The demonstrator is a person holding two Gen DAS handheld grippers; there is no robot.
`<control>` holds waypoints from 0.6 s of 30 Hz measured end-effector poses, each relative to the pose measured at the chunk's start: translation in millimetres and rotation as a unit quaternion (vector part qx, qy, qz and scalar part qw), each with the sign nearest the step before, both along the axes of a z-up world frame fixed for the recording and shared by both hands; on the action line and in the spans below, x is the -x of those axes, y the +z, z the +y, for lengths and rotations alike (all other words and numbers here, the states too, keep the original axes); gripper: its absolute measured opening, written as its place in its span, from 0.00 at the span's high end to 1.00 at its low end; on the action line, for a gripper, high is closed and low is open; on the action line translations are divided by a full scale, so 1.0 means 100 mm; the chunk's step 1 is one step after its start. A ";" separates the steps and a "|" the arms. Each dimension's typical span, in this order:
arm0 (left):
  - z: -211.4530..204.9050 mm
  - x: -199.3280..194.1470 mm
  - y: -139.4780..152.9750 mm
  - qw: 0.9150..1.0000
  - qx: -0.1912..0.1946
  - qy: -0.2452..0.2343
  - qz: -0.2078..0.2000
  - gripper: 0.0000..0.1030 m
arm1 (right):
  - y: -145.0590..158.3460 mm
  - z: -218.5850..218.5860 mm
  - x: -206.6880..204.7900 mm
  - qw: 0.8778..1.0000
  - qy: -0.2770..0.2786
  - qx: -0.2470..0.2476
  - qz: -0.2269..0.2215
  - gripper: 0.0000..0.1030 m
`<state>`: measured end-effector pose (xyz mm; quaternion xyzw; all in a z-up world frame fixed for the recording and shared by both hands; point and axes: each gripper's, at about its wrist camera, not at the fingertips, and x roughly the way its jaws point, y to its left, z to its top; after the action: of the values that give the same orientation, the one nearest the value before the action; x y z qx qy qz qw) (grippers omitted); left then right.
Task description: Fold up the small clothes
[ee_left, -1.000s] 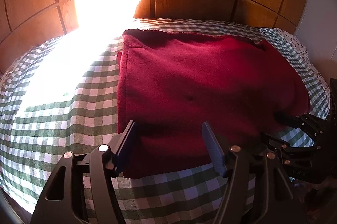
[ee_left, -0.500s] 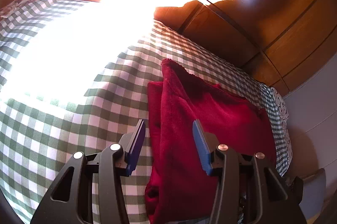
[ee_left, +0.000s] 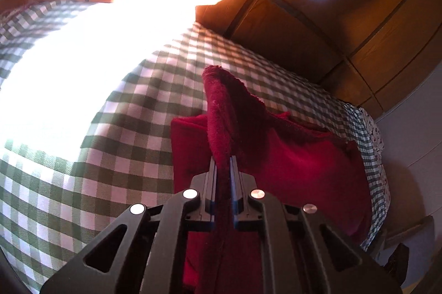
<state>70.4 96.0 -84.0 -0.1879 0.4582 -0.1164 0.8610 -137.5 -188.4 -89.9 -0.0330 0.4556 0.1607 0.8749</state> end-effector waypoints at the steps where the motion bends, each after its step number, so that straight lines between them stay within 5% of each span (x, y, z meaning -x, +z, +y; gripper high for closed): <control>1: -0.02 0.03 0.01 1.000 -0.017 0.004 -0.003 0.93 | 0.00 0.00 0.00 1.000 0.000 0.000 0.000 0.36; 6: -0.06 -0.10 -0.36 0.997 -0.049 0.006 0.054 0.92 | 0.00 0.01 -0.01 1.000 0.001 0.001 0.000 0.36; 11: -0.11 -0.05 -0.27 0.997 -0.061 0.010 0.039 0.91 | 0.15 -0.07 -0.09 0.999 0.004 -0.032 0.027 0.36; 14: -0.11 -0.01 -0.13 0.997 -0.067 0.018 0.019 0.88 | 0.44 -0.26 -0.21 0.998 -0.020 -0.066 -0.001 0.37; 18: -0.10 -0.05 0.11 0.995 -0.084 0.032 -0.029 0.71 | 0.67 -0.47 -0.55 0.995 -0.059 -0.076 -0.029 0.44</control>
<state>74.9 85.6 -73.4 -0.1258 0.4345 -0.0550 0.8901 -83.0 -235.2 -23.0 0.0561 0.4173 0.1422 0.8958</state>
